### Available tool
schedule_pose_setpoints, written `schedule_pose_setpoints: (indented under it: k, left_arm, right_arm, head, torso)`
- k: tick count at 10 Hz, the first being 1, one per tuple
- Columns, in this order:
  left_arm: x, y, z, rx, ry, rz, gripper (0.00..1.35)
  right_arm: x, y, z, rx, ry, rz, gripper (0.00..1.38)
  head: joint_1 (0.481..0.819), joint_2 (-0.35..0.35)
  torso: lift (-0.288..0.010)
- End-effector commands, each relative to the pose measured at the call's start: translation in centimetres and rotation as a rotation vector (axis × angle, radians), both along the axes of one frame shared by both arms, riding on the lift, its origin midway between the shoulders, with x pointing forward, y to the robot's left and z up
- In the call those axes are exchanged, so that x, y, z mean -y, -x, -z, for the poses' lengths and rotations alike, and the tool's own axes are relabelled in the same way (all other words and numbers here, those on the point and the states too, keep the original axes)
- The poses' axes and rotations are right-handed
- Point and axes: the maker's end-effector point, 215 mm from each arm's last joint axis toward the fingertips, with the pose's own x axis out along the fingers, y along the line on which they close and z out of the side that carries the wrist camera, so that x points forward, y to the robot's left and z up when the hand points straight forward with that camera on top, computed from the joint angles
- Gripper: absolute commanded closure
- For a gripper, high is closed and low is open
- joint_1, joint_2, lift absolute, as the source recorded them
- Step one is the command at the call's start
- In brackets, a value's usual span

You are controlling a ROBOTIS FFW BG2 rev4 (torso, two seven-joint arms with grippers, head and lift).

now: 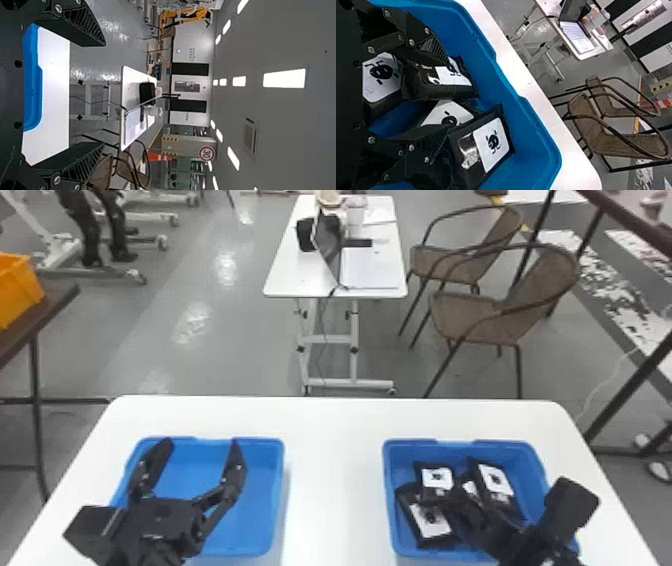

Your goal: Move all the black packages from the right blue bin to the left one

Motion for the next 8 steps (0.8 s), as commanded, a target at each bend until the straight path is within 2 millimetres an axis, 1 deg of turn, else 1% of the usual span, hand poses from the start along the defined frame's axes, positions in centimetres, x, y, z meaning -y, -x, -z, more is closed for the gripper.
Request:
schedule_pose_setpoints:
  k: [1,2,3,4,5,7,8]
  left_arm:
    - [0.0,0.0,0.0,0.001,0.001,0.002,0.13]
    - [0.1,0.0,0.0,-0.001,-0.001,0.004,0.13]
    - [0.1,0.0,0.0,-0.001,-0.001,0.006,0.13]
    - [0.1,0.0,0.0,-0.001,0.001,0.005,0.13]
    - [0.1,0.0,0.1,-0.004,0.003,0.008,0.13]
    - [0.2,0.0,0.1,-0.002,0.005,0.010,0.13]
    - [0.2,-0.1,0.1,-0.001,0.005,0.012,0.13]
  right_arm:
    - [-0.2,-0.9,0.7,-0.011,-0.029,0.005,0.52]
    - [-0.6,-1.3,1.1,-0.019,-0.045,0.001,0.54]
    - [-1.3,-1.3,1.3,-0.026,-0.068,-0.007,0.62]
    - [-2.2,-0.8,1.4,-0.022,-0.111,-0.019,1.00]
    - [-3.0,-0.4,0.8,-0.008,-0.149,-0.013,1.05]
    - [-3.5,-0.2,0.8,-0.010,-0.170,-0.016,1.06]
    - [-3.8,-0.2,0.4,0.002,-0.182,-0.021,1.06]
  head:
    - [0.695,0.015]
    - [0.695,0.016]
    - [0.695,0.019]
    - [0.695,0.026]
    - [0.695,0.032]
    - [0.695,0.052]
    - [0.695,0.055]
  torso:
    - [-0.041]
    - [-0.041]
    - [-0.041]
    - [-0.041]
    - [-0.041]
    - [-0.041]
    - [-0.041]
